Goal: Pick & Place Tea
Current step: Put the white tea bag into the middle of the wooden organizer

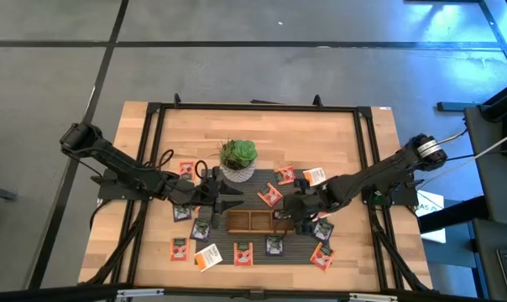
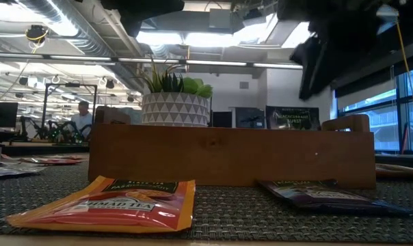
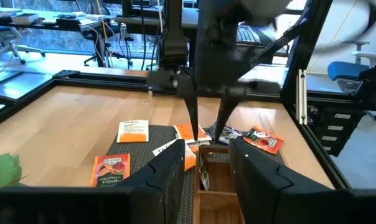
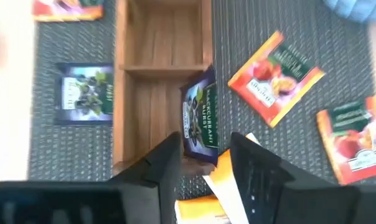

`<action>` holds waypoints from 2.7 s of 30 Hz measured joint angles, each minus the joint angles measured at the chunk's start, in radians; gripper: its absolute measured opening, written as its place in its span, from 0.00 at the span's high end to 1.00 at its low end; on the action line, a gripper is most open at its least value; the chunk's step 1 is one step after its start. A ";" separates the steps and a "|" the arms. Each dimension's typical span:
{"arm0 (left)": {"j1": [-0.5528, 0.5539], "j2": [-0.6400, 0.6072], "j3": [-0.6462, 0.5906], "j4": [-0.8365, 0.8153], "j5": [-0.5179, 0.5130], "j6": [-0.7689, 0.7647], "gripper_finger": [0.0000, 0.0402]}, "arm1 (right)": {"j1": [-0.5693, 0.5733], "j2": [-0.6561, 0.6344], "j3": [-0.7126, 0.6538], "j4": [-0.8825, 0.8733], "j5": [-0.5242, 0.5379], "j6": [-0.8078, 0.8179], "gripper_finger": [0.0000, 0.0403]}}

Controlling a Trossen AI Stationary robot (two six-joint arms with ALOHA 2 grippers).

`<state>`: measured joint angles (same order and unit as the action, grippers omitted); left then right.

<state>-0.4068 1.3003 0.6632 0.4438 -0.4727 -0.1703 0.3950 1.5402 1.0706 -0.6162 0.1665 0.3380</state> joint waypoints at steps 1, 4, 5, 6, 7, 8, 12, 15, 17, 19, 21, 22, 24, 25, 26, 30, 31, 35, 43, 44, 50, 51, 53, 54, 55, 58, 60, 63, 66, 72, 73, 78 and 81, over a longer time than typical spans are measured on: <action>0.000 0.000 0.000 0.000 0.001 0.000 0.69 | 0.000 -0.022 0.001 -0.002 0.000 -0.009 0.63; 0.000 0.000 0.000 -0.005 0.001 0.000 0.70 | -0.006 -0.088 0.002 -0.032 0.005 -0.047 0.62; 0.000 0.000 0.000 -0.005 0.001 0.001 0.70 | -0.011 -0.108 0.002 -0.043 0.007 -0.056 0.62; 0.000 0.000 0.000 -0.007 0.001 0.001 0.70 | -0.017 -0.127 0.002 -0.052 0.017 -0.060 0.61; 0.000 0.000 0.000 -0.008 0.002 0.000 0.70 | -0.024 -0.143 0.002 -0.067 0.028 -0.064 0.61; 0.000 0.000 0.000 -0.008 0.002 0.000 0.70 | -0.032 -0.157 0.001 -0.081 0.046 -0.073 0.61; 0.000 0.000 0.000 -0.008 0.014 0.000 0.70 | -0.074 -0.208 -0.035 -0.084 0.057 -0.117 0.61; 0.000 0.000 0.000 -0.008 0.059 -0.002 0.70 | -0.108 -0.256 -0.092 -0.085 0.050 -0.111 0.61; 0.000 0.000 0.000 -0.008 0.092 -0.001 0.71 | -0.120 -0.299 -0.133 -0.080 0.051 -0.095 0.61; 0.000 0.000 0.000 -0.008 0.119 0.000 0.71 | -0.119 -0.341 -0.177 -0.060 0.052 -0.099 0.61; 0.000 0.000 0.000 -0.008 0.127 0.000 0.71 | -0.103 -0.372 -0.226 -0.016 0.047 -0.102 0.61; 0.001 0.000 0.000 -0.008 0.124 0.000 0.71 | -0.096 -0.384 -0.253 0.007 0.044 -0.093 0.61; 0.006 0.000 0.000 -0.007 0.103 0.000 0.71 | -0.083 -0.394 -0.311 0.084 0.042 -0.050 0.61; 0.011 0.000 0.001 -0.004 0.093 -0.001 0.71 | -0.076 -0.396 -0.338 0.114 0.041 -0.026 0.61; 0.018 0.000 0.001 0.001 0.091 0.000 0.71 | -0.068 -0.396 -0.366 0.140 0.037 -0.007 0.61; 0.039 0.000 0.001 0.001 0.107 0.000 0.72 | -0.034 -0.384 -0.462 0.232 -0.004 -0.052 0.61; 0.045 0.000 0.001 0.000 0.107 0.000 0.72 | -0.024 -0.379 -0.481 0.252 -0.003 -0.075 0.61; 0.063 0.000 0.001 -0.002 0.108 0.020 0.73 | 0.019 -0.339 -0.531 0.370 0.046 -0.214 0.63; 0.087 0.000 0.001 -0.002 0.108 0.027 0.73 | 0.090 -0.233 -0.533 0.462 0.156 -0.398 0.70; 0.089 0.000 0.001 -0.003 0.108 0.027 0.73 | 0.095 -0.217 -0.533 0.471 0.157 -0.411 0.70; 0.089 0.000 0.001 -0.007 0.098 0.027 0.74 | 0.107 -0.124 -0.533 0.504 0.204 -0.453 0.74; 0.089 0.000 0.001 -0.008 0.098 0.027 0.74 | 0.107 -0.110 -0.533 0.516 0.207 -0.458 0.74; 0.089 0.000 0.001 -0.008 0.098 0.027 0.74 | 0.107 -0.086 -0.533 0.537 0.208 -0.479 0.74; 0.089 0.000 0.001 -0.008 0.098 0.027 0.74 | 0.107 -0.074 -0.533 0.552 0.209 -0.492 0.74; 0.089 0.000 0.001 -0.010 0.098 0.027 0.74 | 0.107 -0.064 -0.533 0.560 0.209 -0.501 0.74; 0.089 0.000 0.001 -0.016 0.098 0.027 0.74 | 0.107 -0.044 -0.533 0.577 0.233 -0.503 0.74; 0.089 0.000 0.001 -0.021 0.098 0.027 0.74 | 0.107 -0.033 -0.533 0.576 0.275 -0.498 0.74; 0.089 0.000 0.001 -0.024 0.097 0.027 0.75 | 0.107 -0.017 -0.533 0.580 0.324 -0.501 0.74; 0.089 0.000 0.001 -0.028 0.097 0.027 0.75 | 0.107 -0.002 -0.533 0.588 0.341 -0.500 0.75; 0.089 0.000 0.001 -0.033 0.097 0.027 0.75 | 0.107 0.026 -0.531 0.595 0.341 -0.500 0.84; 0.089 0.000 0.001 -0.035 0.097 0.027 0.75 | 0.107 0.031 -0.531 0.595 0.341 -0.500 0.87; 0.089 0.000 0.001 -0.037 0.096 0.027 0.76 | 0.107 0.041 -0.531 0.596 0.342 -0.498 0.98; 0.089 0.000 0.001 -0.037 0.096 0.027 0.76 | 0.107 0.040 -0.531 0.594 0.375 -0.459 0.97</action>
<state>-0.3180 1.3006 0.6640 0.4072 -0.3766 -0.1432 0.5018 1.5799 0.5396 -0.0226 0.5415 -0.1213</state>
